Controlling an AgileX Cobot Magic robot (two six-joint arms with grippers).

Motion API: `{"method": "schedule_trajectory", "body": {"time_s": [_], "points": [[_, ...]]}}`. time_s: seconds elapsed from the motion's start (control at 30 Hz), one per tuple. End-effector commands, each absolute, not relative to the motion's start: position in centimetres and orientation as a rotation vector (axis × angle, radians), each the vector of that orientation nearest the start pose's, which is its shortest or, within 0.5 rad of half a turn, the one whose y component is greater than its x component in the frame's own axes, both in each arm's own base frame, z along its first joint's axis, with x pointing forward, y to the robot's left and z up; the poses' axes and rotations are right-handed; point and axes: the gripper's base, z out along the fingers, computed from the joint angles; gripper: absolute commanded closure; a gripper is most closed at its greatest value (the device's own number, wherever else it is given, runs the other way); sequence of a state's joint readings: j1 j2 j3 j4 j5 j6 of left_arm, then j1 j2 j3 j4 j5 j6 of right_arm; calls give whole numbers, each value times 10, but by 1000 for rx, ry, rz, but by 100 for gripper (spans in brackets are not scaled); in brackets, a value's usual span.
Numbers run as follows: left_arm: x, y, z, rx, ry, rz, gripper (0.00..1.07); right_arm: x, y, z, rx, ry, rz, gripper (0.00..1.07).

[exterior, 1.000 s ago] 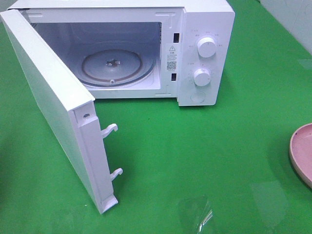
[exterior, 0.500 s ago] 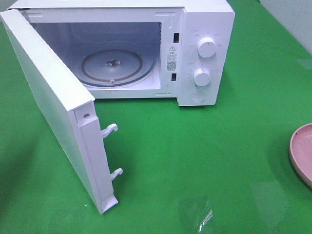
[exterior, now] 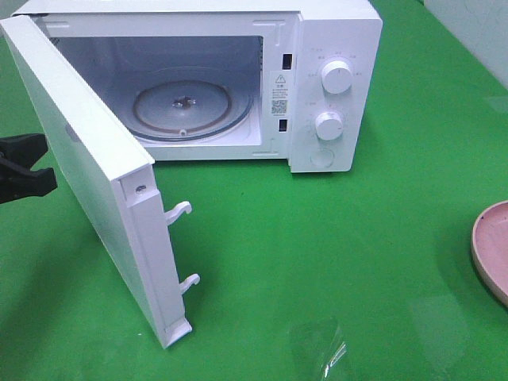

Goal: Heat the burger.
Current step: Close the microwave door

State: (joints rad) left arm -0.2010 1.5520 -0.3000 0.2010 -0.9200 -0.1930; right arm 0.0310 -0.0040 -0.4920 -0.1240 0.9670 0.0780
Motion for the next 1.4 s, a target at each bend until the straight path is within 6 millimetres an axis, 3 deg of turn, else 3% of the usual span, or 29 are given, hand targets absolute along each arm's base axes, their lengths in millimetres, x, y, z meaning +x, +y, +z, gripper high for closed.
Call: {"method": "schedule_trajectory", "body": {"time_s": [0.03, 0.17, 0.23, 0.53, 0.8, 1.0, 1.4], "points": [[234, -67, 164, 212, 1777, -350, 107, -5, -9, 283, 49, 1918, -74, 37], [237, -76, 159, 196, 1787, -367, 107, -5, -9, 283, 49, 1918, -74, 37], [242, -91, 153, 230, 1801, -392, 107, -5, -9, 283, 49, 1918, -74, 37], [257, -118, 152, 269, 1783, -428, 107, -5, -9, 283, 49, 1918, -74, 37], [273, -143, 159, 262, 1775, -408, 107, -5, -9, 283, 49, 1918, -74, 37], [298, -176, 168, 265, 1787, -403, 107, -5, -9, 283, 49, 1918, -74, 37], [332, -209, 184, 265, 1763, -438, 107, -5, -9, 283, 49, 1918, -74, 37]]}}
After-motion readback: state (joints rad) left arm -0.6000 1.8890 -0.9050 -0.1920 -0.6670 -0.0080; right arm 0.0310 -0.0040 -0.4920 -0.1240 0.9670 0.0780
